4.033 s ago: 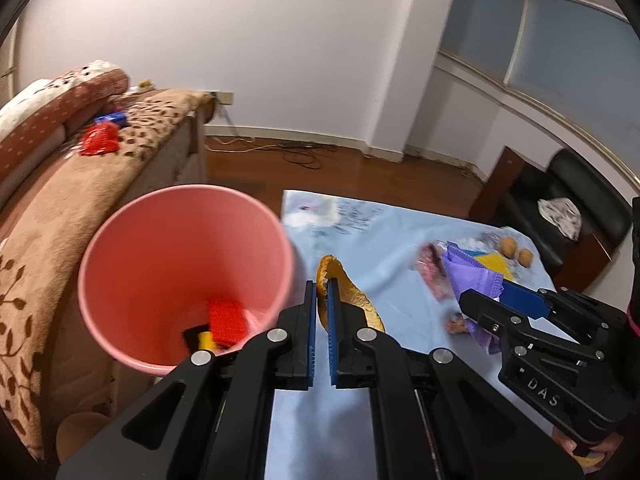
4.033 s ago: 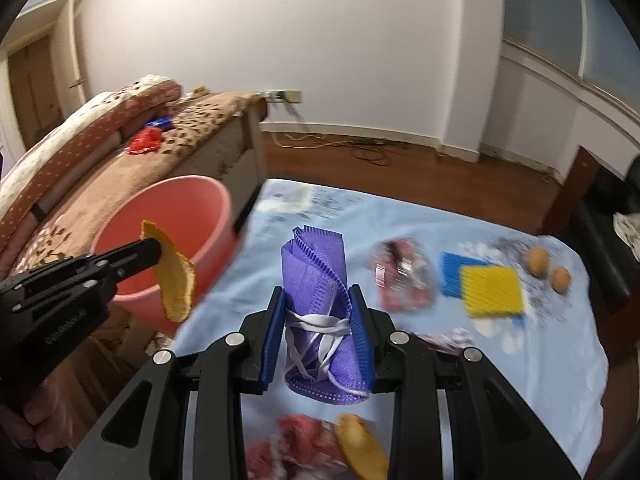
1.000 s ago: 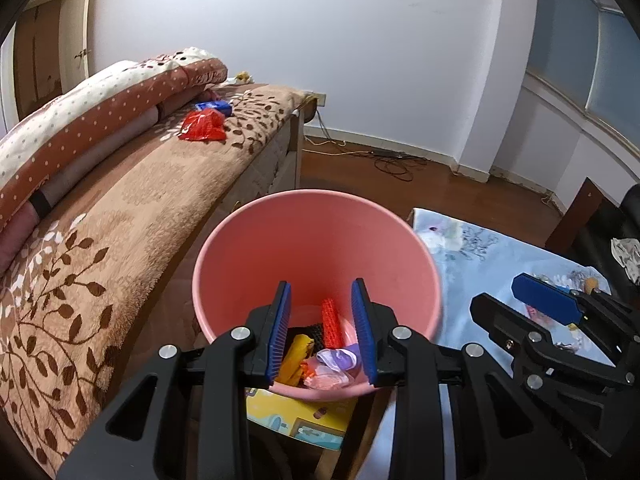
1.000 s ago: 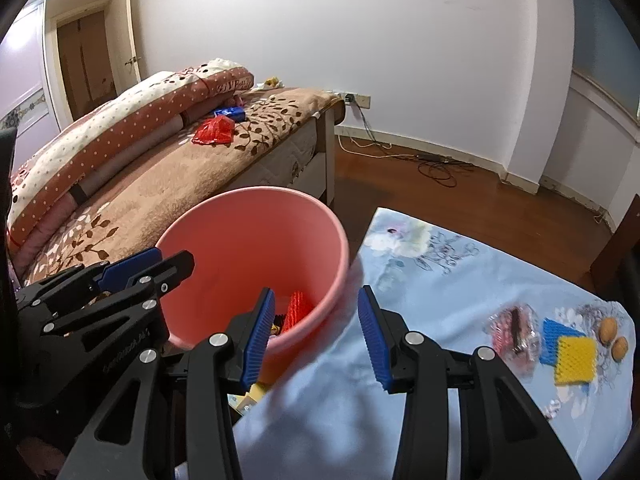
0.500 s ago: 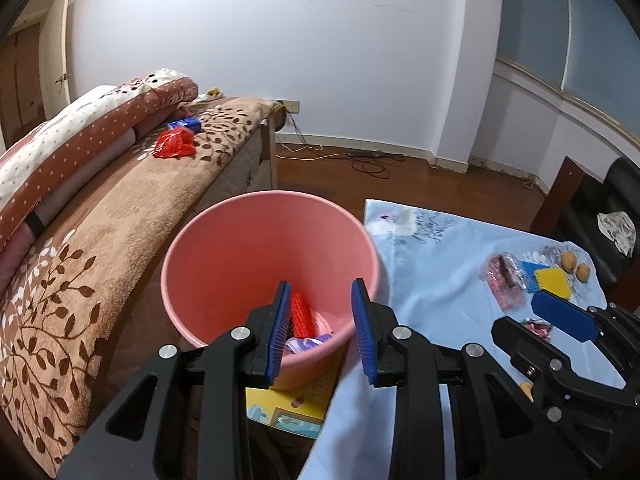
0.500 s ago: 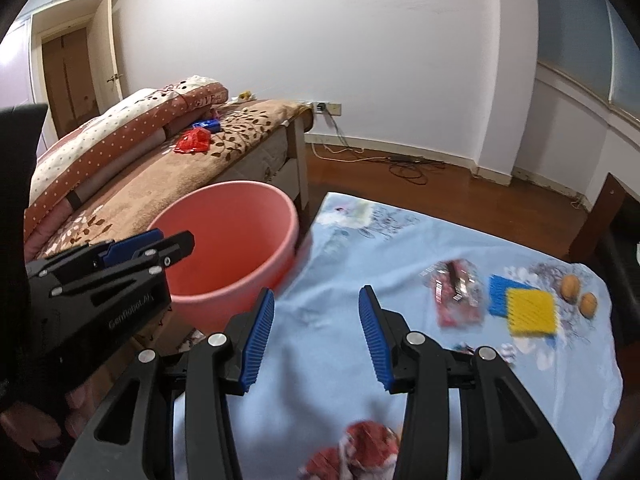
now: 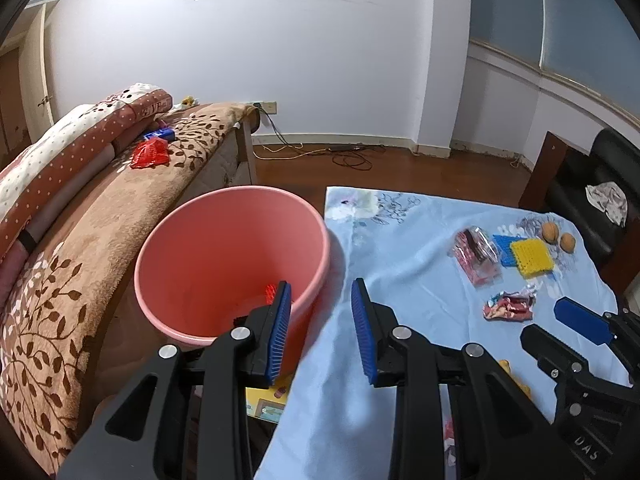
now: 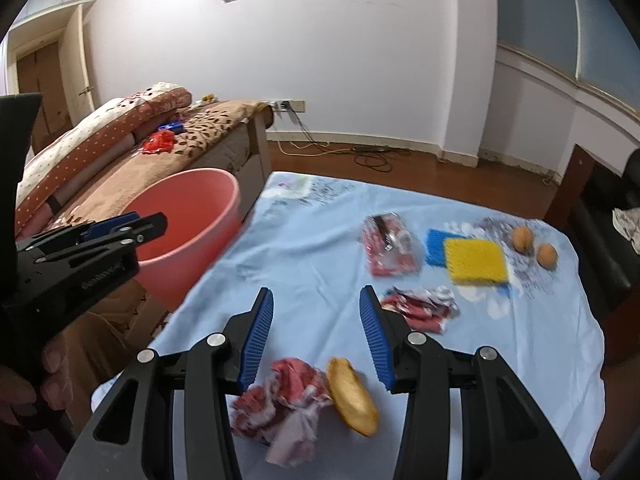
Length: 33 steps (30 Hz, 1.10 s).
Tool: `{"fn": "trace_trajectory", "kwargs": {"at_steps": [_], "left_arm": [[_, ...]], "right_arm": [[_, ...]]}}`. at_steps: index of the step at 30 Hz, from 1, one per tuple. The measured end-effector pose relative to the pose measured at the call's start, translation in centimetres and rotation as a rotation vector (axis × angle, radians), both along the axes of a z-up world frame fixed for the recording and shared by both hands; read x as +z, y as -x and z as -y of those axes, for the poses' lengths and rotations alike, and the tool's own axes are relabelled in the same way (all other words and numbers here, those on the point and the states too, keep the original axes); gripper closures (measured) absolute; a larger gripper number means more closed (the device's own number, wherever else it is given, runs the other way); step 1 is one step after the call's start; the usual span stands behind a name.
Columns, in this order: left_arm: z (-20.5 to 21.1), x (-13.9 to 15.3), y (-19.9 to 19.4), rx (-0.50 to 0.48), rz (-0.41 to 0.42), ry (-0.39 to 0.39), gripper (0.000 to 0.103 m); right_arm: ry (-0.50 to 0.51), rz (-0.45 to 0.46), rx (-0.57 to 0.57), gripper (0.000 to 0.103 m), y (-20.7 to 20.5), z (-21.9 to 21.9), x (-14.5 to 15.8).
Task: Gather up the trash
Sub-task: 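Move both grippers back over the table toward the remaining trash, then grasp the crumpled red-and-white paper with the left gripper while the right gripper grasps the bread crust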
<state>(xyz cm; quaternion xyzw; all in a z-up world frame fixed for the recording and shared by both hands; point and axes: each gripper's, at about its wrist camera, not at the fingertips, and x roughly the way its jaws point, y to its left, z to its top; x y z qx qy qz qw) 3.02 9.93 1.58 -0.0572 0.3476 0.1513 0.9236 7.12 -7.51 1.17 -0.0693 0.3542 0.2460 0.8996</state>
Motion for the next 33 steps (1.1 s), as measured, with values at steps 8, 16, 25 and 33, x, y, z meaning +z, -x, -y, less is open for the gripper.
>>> {"fn": "trace_trajectory", "kwargs": {"at_steps": [8,16,25,33], "left_arm": [[1.6,-0.2,0.1,-0.023,-0.01,-0.016,0.072],[2.8,-0.9,0.3,-0.075,-0.023,-0.004,0.072],[3.6,-2.2,1.0,-0.283,-0.029,0.142,0.072],[5.5,-3.2,2.3,-0.515,-0.075,0.203,0.072]], "right_arm": [[0.002,-0.019,-0.049,0.059,0.0,2.5,-0.9],[-0.007,-0.037,-0.094,0.059,0.5,4.9,-1.9],[0.0,-0.085,-0.143,0.059,0.9,7.5,-3.8],[0.001,-0.105,-0.125,0.059,1.6,7.5,-4.7]]}}
